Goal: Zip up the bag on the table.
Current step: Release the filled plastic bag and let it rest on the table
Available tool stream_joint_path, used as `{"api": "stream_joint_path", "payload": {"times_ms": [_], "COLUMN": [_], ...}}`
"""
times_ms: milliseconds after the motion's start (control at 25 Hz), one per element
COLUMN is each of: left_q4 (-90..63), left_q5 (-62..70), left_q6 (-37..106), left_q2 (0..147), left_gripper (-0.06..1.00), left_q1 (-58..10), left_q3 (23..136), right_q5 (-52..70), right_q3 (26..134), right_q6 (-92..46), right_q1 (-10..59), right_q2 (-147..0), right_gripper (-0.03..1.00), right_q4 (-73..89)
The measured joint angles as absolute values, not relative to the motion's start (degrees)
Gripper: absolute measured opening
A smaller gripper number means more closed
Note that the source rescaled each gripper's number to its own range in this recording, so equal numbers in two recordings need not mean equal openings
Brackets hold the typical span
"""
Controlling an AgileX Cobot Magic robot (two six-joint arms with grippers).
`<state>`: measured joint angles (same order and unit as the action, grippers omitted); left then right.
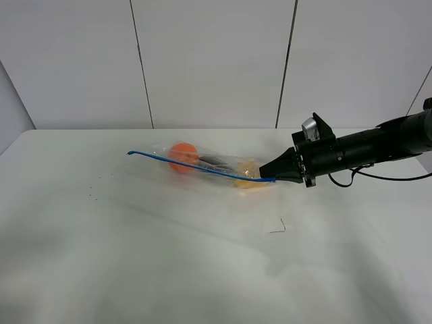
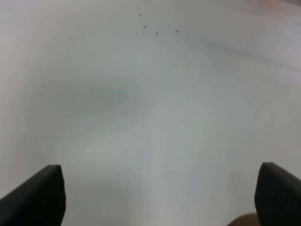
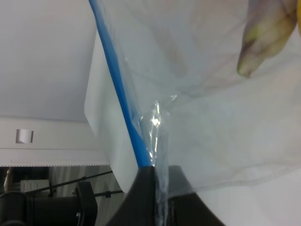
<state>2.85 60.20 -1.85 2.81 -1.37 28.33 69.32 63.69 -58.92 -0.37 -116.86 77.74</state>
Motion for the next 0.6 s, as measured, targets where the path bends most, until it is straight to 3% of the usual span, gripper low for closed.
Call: {"api": "stream_joint_path", "payload": {"times_ms": [440,520,600], "left_q4": [2.8,2.8,2.8], "left_q5": [60.3,60.3,60.3], "left_q6": [-1.8,-1.8,-1.8], "left_q2": [-0.2,-0.2,-0.2], "left_gripper": [1.0,1.0,1.0], "left_q1": [-1.4,-1.4,-1.4], "left_q3": [28.3,28.3,28.3], "right_q5": [69.3,69.3,69.3], "right_q3": [63.7,63.7,63.7], "right_q6": [-58.9,-58.4,-57.5], "right_q1": [-0.4,-0.4,-0.4], "right_q2": [-116.9,-116.9,-116.9], "right_gripper": [0.01,0.15,0.44], "right_q4": [75.7,75.1,74.3]}}
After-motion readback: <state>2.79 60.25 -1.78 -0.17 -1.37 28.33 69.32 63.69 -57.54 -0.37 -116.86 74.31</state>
